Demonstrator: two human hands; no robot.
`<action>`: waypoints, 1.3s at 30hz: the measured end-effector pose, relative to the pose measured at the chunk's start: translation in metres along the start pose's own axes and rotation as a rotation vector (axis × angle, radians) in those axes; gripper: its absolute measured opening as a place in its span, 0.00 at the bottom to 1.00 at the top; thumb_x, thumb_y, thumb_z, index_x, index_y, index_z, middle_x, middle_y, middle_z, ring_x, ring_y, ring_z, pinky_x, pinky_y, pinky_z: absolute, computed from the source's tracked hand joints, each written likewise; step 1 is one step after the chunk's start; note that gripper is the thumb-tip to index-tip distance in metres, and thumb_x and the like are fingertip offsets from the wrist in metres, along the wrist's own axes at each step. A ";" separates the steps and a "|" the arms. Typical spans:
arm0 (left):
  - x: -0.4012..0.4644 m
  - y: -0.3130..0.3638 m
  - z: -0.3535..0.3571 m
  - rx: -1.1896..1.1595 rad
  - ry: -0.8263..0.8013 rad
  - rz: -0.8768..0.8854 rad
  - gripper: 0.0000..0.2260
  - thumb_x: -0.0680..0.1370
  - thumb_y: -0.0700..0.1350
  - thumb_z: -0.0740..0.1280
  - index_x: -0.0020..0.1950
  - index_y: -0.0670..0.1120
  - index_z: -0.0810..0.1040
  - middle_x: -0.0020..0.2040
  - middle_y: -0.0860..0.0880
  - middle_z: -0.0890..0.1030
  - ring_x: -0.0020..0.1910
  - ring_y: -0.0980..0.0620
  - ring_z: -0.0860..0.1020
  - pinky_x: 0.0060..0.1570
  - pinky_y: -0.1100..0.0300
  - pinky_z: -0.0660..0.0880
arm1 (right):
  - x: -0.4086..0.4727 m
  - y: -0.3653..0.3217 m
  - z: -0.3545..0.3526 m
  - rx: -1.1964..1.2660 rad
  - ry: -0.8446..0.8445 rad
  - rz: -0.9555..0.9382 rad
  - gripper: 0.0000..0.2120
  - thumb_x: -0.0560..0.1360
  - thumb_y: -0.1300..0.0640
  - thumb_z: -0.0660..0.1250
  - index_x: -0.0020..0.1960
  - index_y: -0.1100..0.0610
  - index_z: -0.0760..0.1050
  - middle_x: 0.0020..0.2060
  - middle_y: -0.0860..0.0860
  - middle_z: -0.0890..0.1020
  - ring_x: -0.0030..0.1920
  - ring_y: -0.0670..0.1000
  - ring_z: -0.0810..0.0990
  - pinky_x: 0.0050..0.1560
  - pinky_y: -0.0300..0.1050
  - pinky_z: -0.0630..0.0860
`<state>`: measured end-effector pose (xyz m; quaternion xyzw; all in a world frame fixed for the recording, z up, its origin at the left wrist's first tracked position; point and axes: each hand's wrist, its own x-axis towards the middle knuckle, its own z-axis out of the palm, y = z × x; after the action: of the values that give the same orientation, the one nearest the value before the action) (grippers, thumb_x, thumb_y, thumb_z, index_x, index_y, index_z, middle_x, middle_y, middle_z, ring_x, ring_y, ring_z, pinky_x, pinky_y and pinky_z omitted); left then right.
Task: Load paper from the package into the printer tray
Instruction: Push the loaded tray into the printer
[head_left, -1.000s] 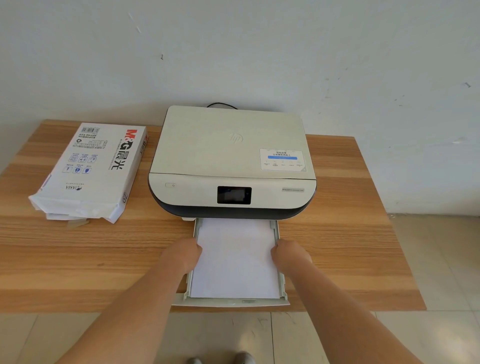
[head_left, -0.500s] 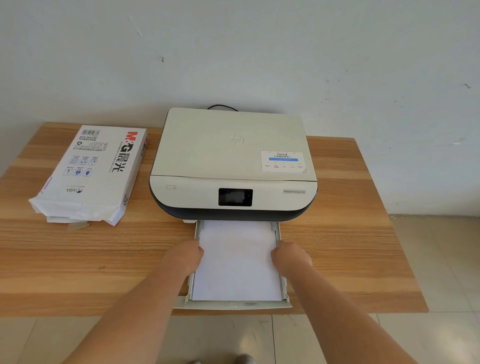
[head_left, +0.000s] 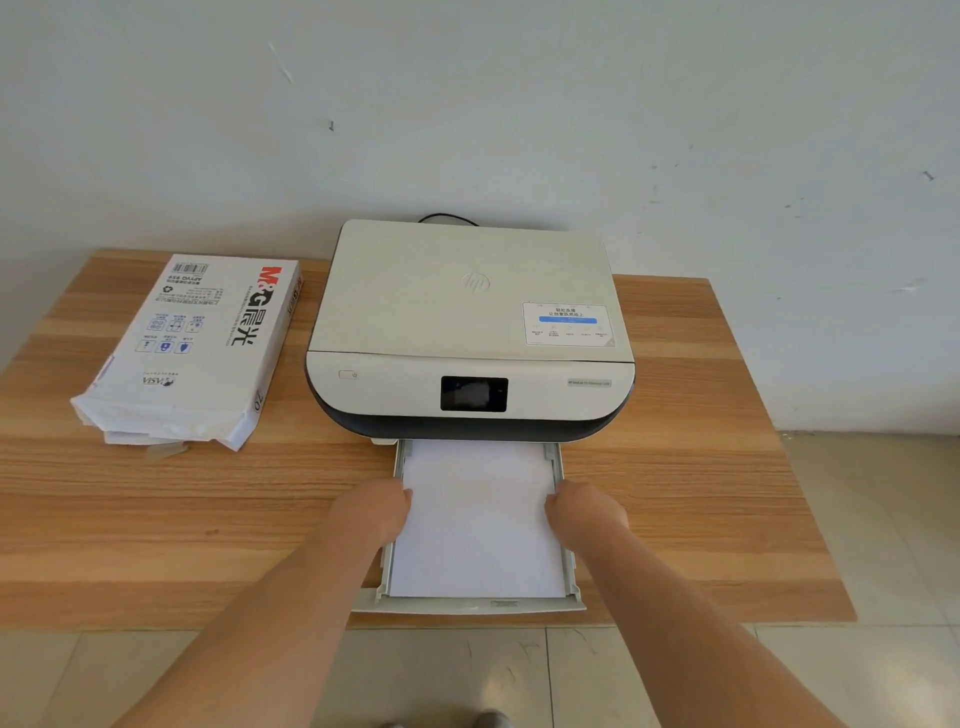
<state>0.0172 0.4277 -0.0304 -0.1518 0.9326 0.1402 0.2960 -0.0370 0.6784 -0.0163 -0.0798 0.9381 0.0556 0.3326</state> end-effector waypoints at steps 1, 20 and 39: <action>-0.001 0.000 -0.001 0.012 0.005 0.001 0.20 0.83 0.53 0.49 0.64 0.44 0.73 0.59 0.44 0.78 0.55 0.48 0.76 0.57 0.55 0.74 | -0.002 0.000 -0.002 0.034 0.013 0.018 0.16 0.80 0.62 0.53 0.65 0.58 0.71 0.59 0.54 0.77 0.56 0.57 0.78 0.51 0.49 0.77; -0.066 -0.009 0.038 0.169 0.252 0.383 0.31 0.76 0.66 0.54 0.75 0.52 0.58 0.77 0.52 0.56 0.74 0.50 0.55 0.72 0.51 0.55 | -0.051 0.007 0.055 0.117 0.375 -0.364 0.28 0.76 0.33 0.49 0.71 0.46 0.61 0.74 0.49 0.60 0.74 0.53 0.57 0.73 0.52 0.57; -0.068 -0.018 0.068 0.300 0.170 0.380 0.44 0.64 0.75 0.56 0.71 0.48 0.68 0.73 0.48 0.67 0.71 0.48 0.57 0.64 0.44 0.66 | -0.055 0.002 0.074 -0.010 0.260 -0.387 0.39 0.64 0.23 0.56 0.68 0.44 0.66 0.72 0.52 0.69 0.73 0.58 0.65 0.73 0.58 0.58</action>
<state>0.1111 0.4486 -0.0463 0.0604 0.9763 0.0400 0.2039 0.0503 0.6986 -0.0387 -0.2663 0.9400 -0.0153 0.2129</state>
